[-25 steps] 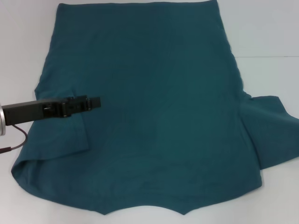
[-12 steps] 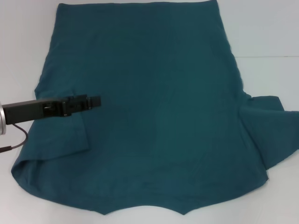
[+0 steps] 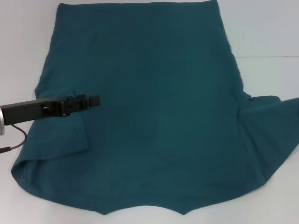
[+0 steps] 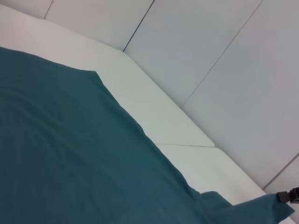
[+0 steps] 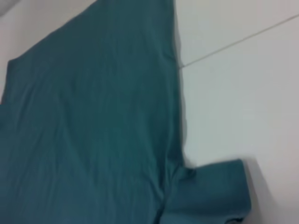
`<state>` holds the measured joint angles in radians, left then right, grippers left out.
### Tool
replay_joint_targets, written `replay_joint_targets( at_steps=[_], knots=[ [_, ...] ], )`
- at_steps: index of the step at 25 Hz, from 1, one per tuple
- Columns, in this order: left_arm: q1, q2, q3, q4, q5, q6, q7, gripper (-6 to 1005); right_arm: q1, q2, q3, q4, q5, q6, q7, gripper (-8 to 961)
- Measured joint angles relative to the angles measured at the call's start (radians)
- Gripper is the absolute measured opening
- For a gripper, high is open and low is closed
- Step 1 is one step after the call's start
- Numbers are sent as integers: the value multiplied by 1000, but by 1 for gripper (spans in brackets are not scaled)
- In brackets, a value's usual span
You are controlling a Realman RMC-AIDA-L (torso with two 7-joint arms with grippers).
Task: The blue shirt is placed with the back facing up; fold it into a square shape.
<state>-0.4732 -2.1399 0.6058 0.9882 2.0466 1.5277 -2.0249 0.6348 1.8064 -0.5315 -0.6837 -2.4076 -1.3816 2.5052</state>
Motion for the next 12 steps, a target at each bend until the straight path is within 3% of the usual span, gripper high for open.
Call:
replay_joint_targets(
  at_steps=[7, 12],
  knots=[
    [3, 0, 0, 0, -23, 3, 0, 607, 25, 11, 17, -5, 19, -31, -2, 6],
    [2, 0, -7, -4, -36, -4, 0, 607, 72, 50, -23, 6, 19, -38, -8, 6]
  ],
)
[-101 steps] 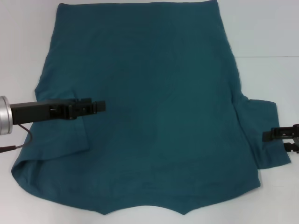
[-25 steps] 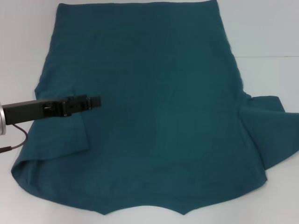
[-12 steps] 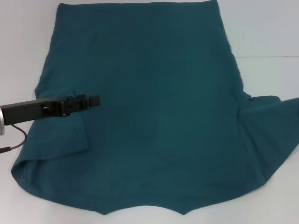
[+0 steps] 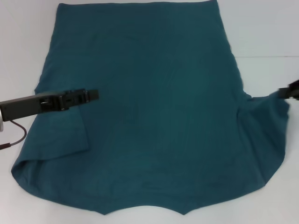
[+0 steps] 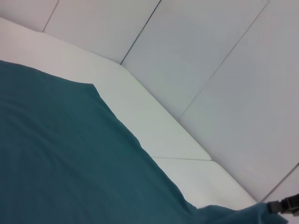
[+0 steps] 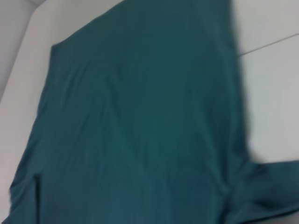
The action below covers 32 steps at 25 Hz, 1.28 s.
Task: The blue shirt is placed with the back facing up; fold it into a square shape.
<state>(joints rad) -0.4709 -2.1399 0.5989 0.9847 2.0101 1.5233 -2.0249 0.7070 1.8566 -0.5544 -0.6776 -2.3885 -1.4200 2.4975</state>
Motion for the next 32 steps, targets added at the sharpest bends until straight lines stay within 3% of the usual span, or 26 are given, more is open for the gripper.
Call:
replay_joint_targets(
  at_steps=[4, 13, 32],
  knots=[
    [0, -1, -26, -1, -3, -1, 0, 608, 42, 31, -42, 3, -2, 13, -1, 6],
    [6, -2, -55, -3, -16, -2, 0, 608, 114, 74, -161, 7, -2, 69, -3, 6],
    [10, 5, -102, -35, -26, -23, 8, 609, 170, 117, -292, 13, -1, 67, -43, 16]
  ],
)
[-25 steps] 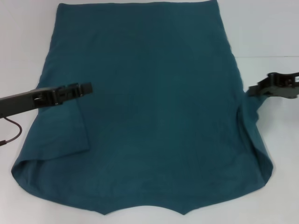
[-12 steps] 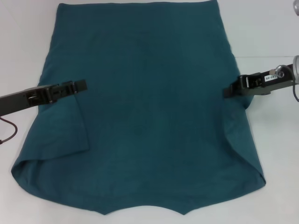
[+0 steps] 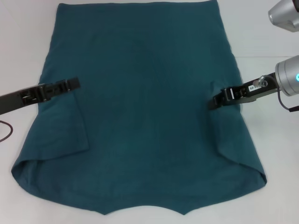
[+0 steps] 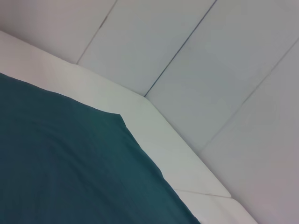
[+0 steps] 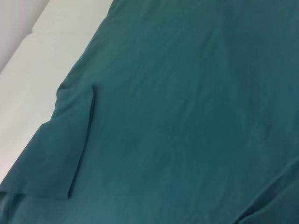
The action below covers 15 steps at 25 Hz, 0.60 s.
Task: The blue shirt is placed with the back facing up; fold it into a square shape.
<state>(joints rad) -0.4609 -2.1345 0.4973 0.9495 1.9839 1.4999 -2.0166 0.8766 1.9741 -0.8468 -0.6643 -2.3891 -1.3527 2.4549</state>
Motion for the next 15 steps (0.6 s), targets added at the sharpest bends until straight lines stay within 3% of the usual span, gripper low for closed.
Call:
replay_joint_targets(
  at_steps=[5, 10, 15],
  knots=[
    [1, 2, -23, -8, 0, -1, 0, 610, -1, -3, 9, 3, 7, 11, 7, 65],
    [1, 6, -61, -8, -2, 8, -33, 610, -16, -12, 17, 3, 37, 2, -15, 306],
    [21, 34, -73, -8, -3, 45, -141, 610, -52, -20, 20, -3, 102, 1, -53, 514]
  ],
)
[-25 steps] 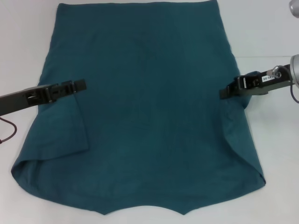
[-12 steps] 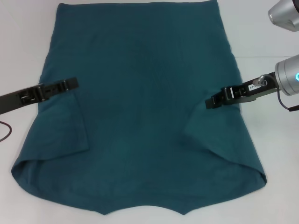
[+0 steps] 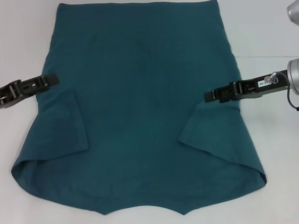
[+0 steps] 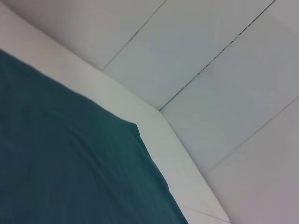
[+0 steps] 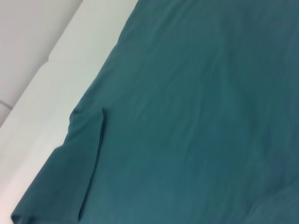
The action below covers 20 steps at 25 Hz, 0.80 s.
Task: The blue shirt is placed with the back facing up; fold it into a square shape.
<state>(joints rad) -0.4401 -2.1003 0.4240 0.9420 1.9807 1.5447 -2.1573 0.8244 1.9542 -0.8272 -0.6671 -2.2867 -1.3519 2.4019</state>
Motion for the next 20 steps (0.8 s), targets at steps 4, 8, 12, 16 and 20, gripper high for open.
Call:
replay_joint_targets(
  at_steps=[4, 8, 12, 16, 20],
  knots=[
    [31, 12, -22, 7, 1, 71, -36, 610, -13, -3, 21, -1, 12, 27, 0, 588],
    [54, 29, -55, 9, 88, 123, -123, 611, -20, -7, 26, -1, 9, 39, 1, 630],
    [69, 37, -132, 15, 198, 163, -199, 611, -27, -14, 46, -6, 11, 7, 9, 673],
    [89, 38, -177, 35, 275, 184, -232, 611, -30, -28, 65, -7, 12, -26, 12, 670],
    [97, 40, -215, 42, 347, 185, -245, 611, -34, -36, 73, -8, 12, -33, 14, 667]
  ],
)
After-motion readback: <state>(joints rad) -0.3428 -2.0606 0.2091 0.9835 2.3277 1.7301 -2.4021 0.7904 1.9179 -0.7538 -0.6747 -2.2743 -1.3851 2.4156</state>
